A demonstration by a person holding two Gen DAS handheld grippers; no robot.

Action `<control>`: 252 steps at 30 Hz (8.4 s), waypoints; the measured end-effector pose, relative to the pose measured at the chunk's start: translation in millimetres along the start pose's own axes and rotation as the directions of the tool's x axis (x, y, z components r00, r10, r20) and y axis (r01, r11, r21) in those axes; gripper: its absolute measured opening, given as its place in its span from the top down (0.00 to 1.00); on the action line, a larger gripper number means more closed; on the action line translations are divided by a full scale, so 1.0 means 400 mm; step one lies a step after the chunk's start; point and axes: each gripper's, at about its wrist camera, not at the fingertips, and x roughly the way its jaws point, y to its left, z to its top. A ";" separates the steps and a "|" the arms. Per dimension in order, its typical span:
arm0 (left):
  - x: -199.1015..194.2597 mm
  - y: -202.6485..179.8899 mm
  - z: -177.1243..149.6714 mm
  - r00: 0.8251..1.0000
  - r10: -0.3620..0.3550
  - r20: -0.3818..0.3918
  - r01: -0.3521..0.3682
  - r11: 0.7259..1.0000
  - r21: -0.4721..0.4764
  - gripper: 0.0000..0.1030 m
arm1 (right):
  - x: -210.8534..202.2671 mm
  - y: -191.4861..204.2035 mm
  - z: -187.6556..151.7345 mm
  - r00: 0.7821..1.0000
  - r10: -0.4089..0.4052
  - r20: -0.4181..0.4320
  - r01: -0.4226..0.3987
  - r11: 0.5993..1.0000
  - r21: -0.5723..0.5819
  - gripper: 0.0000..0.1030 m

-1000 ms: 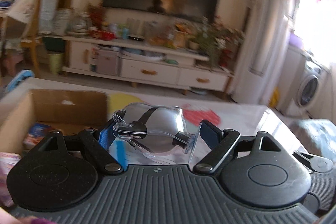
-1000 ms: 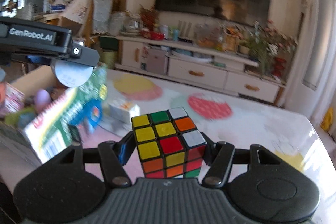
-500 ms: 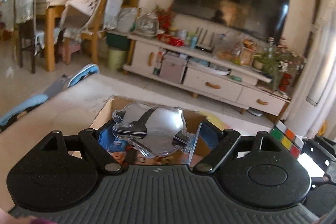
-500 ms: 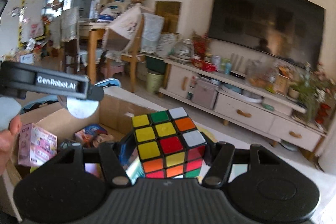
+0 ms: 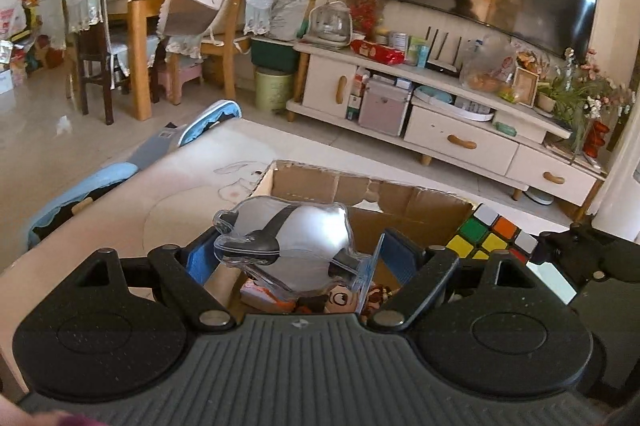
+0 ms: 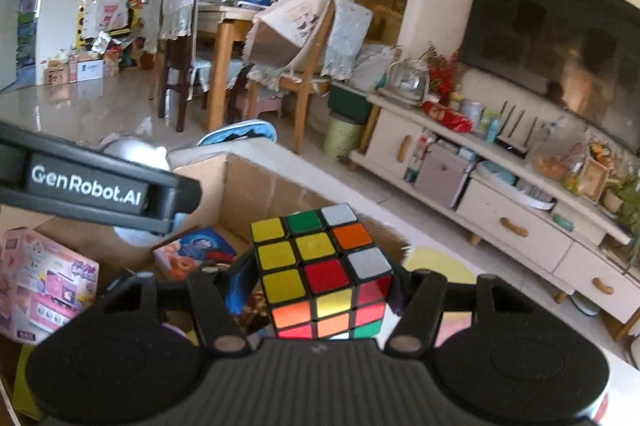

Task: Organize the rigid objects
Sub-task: 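Drop the robot toy into the box with the left gripper while the right drops the cube, then move the right gripper to the blue box and grasp it, then grasp the white-and-orange vitamin box with the left gripper while the right gripper holds the blue box, then carry the vitamin box into the cardboard box with the left gripper while the right gripper carries the blue box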

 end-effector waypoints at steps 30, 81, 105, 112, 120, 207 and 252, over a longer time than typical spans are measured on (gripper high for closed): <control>-0.034 -0.022 -0.003 0.997 0.022 0.072 -0.027 0.997 0.073 0.00 | -0.139 -0.081 -0.075 0.989 -0.133 0.070 0.120 0.979 0.167 0.12; -0.019 -0.015 -0.014 0.999 -0.030 0.032 0.025 0.991 0.134 0.00 | -0.156 -0.110 -0.293 0.991 -0.128 -0.028 0.130 0.981 0.141 0.11; -0.029 -0.035 -0.028 0.999 -0.037 0.025 0.033 0.988 0.149 0.00 | -0.121 -0.072 -0.329 0.999 -0.041 -0.021 0.042 0.997 0.063 0.26; -0.032 -0.046 -0.033 0.999 -0.041 0.026 0.036 0.985 0.171 0.00 | -0.071 -0.036 -0.309 0.999 -0.029 -0.041 0.031 0.998 0.054 0.59; -0.032 -0.067 -0.036 0.998 -0.064 0.027 0.058 0.981 0.184 0.00 | -0.085 -0.059 -0.310 0.999 0.003 -0.048 0.003 0.992 0.127 0.75; 0.071 -0.284 -0.320 0.970 -0.204 -0.130 0.238 0.899 0.367 0.14 | -0.305 -0.402 -0.524 0.945 -0.264 -0.193 0.323 0.852 0.412 0.77; -0.093 -0.168 -0.227 0.941 -0.339 0.009 0.318 0.891 0.324 0.14 | -0.455 -0.188 -0.370 0.971 -0.204 -0.121 0.234 0.905 0.356 0.77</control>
